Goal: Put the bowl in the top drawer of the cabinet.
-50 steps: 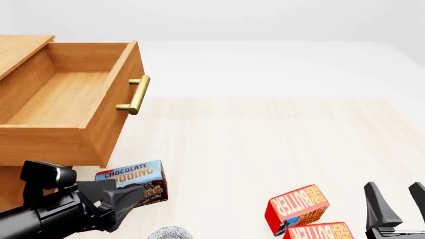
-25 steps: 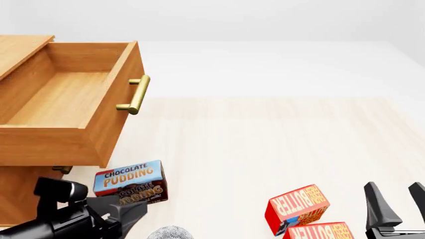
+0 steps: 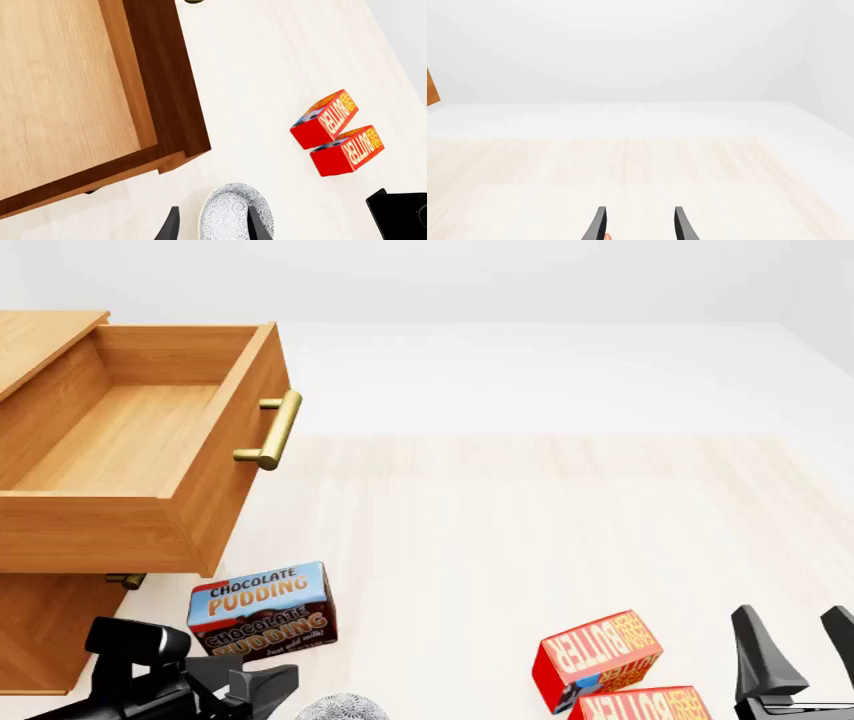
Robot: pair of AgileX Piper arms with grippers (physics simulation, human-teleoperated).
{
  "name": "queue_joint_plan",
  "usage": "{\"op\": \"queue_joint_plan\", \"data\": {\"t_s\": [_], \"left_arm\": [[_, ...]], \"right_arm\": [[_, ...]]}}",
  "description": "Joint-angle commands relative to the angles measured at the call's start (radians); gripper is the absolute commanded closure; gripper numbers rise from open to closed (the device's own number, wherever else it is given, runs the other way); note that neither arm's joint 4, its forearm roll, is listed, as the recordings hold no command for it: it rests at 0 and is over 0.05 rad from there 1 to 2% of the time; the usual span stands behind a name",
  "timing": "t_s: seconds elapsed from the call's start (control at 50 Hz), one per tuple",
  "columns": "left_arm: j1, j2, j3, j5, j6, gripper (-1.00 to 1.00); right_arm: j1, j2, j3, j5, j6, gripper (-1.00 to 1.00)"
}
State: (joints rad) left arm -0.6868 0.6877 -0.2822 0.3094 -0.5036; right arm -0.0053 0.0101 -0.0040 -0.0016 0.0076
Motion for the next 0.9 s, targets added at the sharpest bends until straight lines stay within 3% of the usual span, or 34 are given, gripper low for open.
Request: {"op": "queue_joint_plan", "data": {"t_s": [0.02,0.9], "left_arm": [[-0.006,0.029,0.024,-0.031,-0.012,-1.00],[-0.095,0.319,0.161,-0.352,-0.195,-1.00]], "right_arm": [[0.000,0.000,0.000,0.000,0.000,-1.00],[0.000,0.000,0.000,0.000,0.000,-1.00]]}}
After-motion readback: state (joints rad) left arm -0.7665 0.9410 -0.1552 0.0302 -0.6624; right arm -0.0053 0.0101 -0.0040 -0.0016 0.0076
